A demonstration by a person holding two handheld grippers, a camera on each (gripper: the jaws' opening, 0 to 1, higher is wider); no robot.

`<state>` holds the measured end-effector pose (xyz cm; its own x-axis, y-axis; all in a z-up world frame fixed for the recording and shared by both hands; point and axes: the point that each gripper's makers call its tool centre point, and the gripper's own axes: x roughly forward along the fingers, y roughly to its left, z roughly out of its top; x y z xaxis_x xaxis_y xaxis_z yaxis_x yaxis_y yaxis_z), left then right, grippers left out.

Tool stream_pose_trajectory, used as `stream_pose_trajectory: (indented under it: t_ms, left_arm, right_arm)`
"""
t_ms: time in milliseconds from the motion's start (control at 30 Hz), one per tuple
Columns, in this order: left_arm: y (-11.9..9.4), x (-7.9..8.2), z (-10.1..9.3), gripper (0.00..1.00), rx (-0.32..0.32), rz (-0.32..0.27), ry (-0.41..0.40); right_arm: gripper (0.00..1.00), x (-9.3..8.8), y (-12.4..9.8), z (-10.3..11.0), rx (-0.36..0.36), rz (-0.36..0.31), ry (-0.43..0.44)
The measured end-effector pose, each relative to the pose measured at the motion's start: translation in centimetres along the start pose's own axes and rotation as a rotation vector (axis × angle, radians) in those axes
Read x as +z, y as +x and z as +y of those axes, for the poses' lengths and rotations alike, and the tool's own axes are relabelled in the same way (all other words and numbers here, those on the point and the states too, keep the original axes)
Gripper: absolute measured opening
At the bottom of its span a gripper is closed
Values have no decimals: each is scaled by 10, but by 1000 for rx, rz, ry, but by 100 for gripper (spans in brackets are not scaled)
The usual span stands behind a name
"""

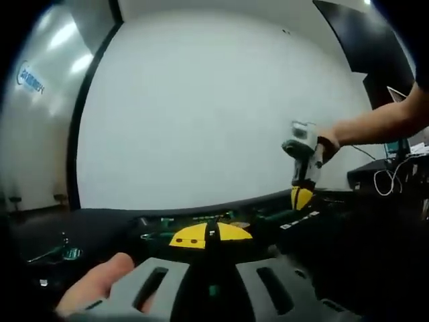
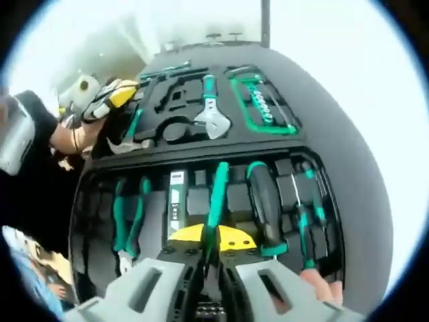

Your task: Pick up the tools and put them into their designated positions in the toolbox.

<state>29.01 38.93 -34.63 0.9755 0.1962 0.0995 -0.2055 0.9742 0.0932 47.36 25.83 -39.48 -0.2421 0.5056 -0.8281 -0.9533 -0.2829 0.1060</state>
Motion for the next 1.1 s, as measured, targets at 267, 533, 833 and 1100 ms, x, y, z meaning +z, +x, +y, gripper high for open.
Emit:
stream_pose_trajectory:
  t_ms: [267,533,833,1100]
  left_arm:
    - [1,-1,0,5,3,3,3]
    - [2,-1,1,5,4,3,2]
    - [2,-1,1,5,6,2,0]
    - [53,25,-42,3,-224,182,-146]
  right_arm:
    - [6,-9,9,-2,-214,149,-306]
    - [4,2,3,-12,-635,310,-854]
    - [4,8,1,-1,-944,431,-1349]
    - [5,-2,6,9,-938,460,-1471]
